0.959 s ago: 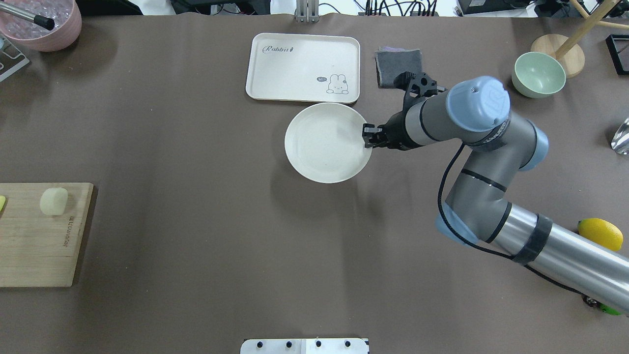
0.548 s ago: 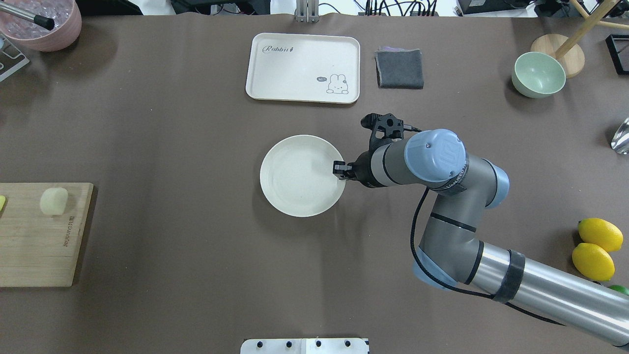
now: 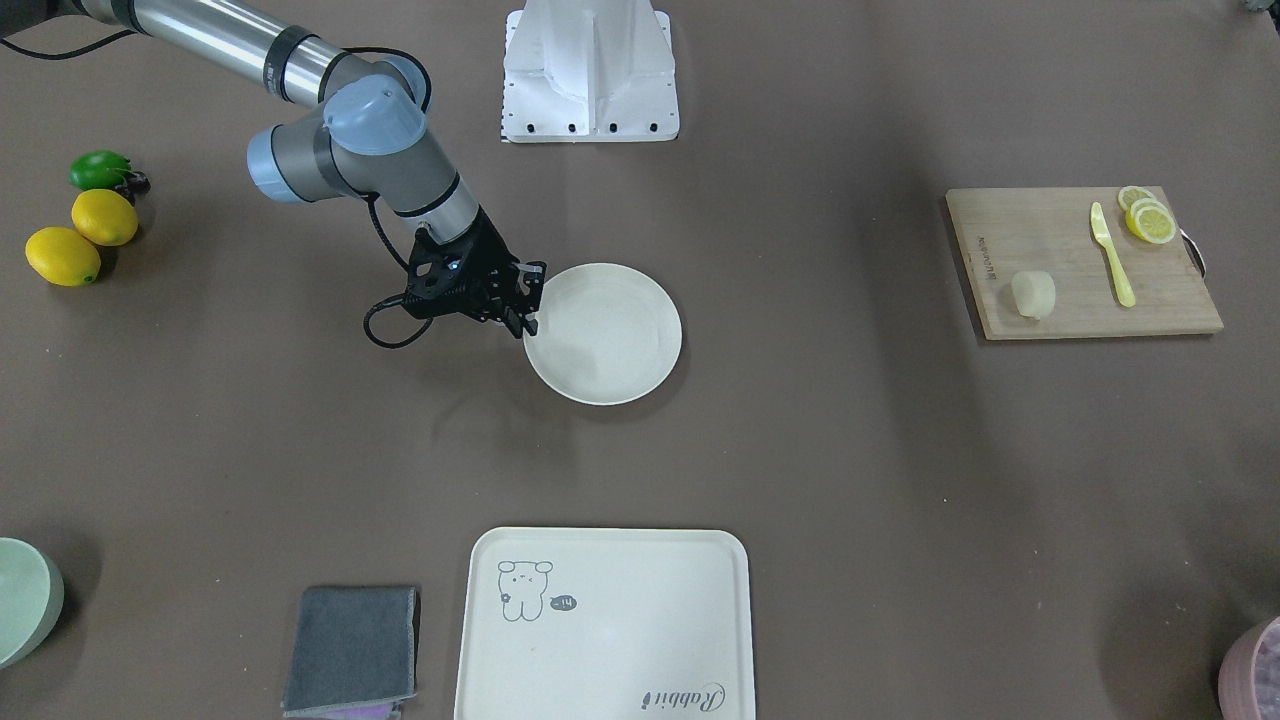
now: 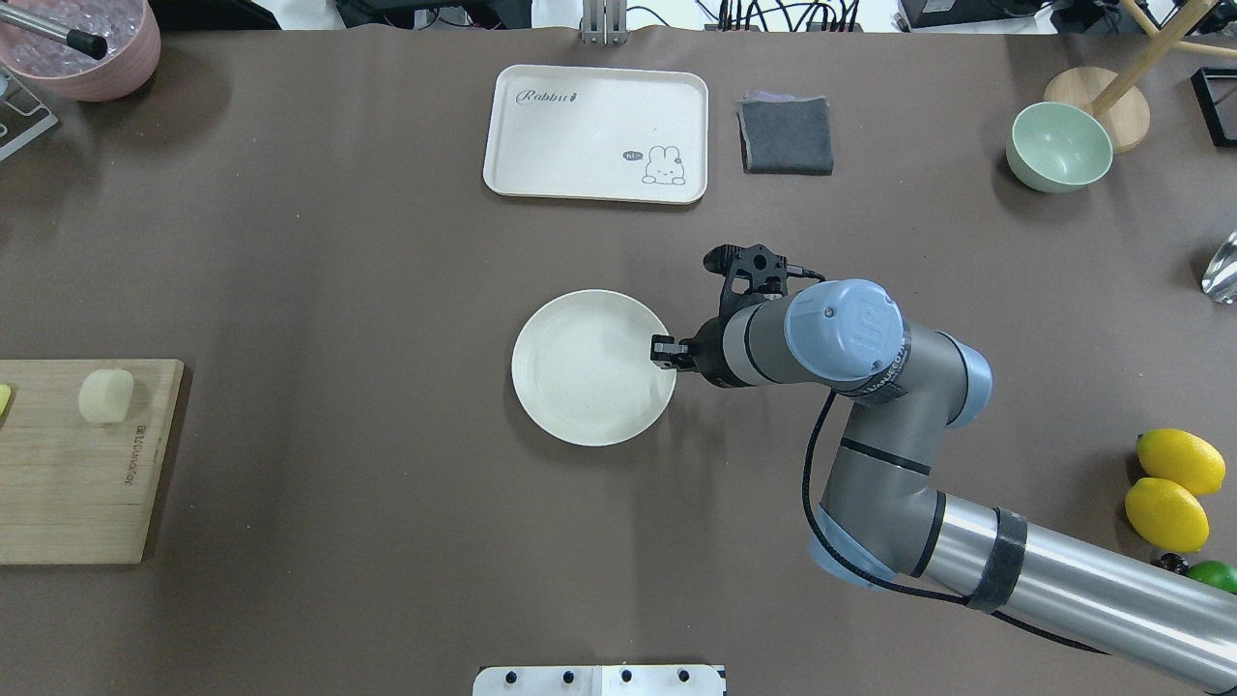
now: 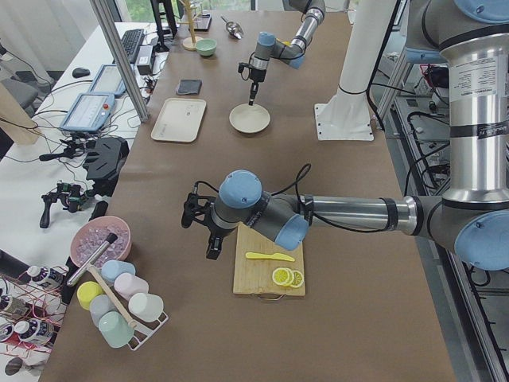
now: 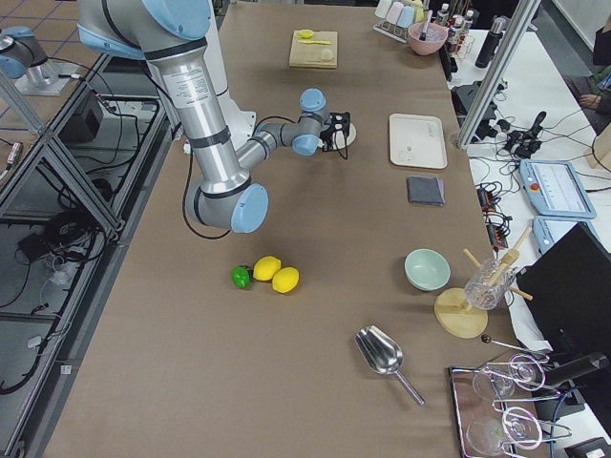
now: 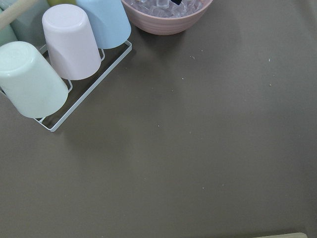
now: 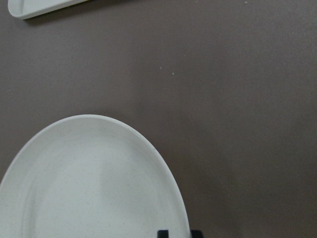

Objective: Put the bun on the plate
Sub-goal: 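Release the plate and retract the right gripper while the left gripper reaches the bun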

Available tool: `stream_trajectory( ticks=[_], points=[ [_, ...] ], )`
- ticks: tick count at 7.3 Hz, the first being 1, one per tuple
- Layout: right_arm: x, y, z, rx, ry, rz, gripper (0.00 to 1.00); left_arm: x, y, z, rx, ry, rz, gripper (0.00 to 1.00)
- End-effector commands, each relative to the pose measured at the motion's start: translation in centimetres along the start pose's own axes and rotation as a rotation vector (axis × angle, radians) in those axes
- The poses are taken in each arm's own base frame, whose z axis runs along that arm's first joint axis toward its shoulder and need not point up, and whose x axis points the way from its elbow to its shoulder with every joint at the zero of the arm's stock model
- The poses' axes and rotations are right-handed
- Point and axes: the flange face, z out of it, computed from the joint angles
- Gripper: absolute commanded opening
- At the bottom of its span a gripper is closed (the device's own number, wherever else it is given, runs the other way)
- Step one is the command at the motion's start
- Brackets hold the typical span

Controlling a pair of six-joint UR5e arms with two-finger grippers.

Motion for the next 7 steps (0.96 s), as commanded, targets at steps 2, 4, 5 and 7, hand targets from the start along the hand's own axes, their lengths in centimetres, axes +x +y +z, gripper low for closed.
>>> stream_trajectory(
  ticks=[2, 4, 5, 7],
  points=[
    [-0.4, -2.3, -1.9, 0.001, 0.015, 0.022, 1.00, 3.7, 0.1, 1.2, 0.003, 0.035, -0.126, 0.98],
    [-1.0, -4.6, -5.8, -0.023, 0.021, 0.050, 1.00, 11.0, 2.8, 5.1, 0.013, 0.014, -0.139, 0.98],
    [-0.2, -5.3, -6.6, -0.027, 0.021, 0.058, 1.00, 13.8, 4.3, 6.8, 0.004, -0.012, -0.140, 0.98],
    [0.5, -6.3, -7.6, -0.033, 0.015, 0.068, 1.00, 17.9, 7.4, 12.0, 0.008, -0.099, -0.139, 0.98]
  ],
)
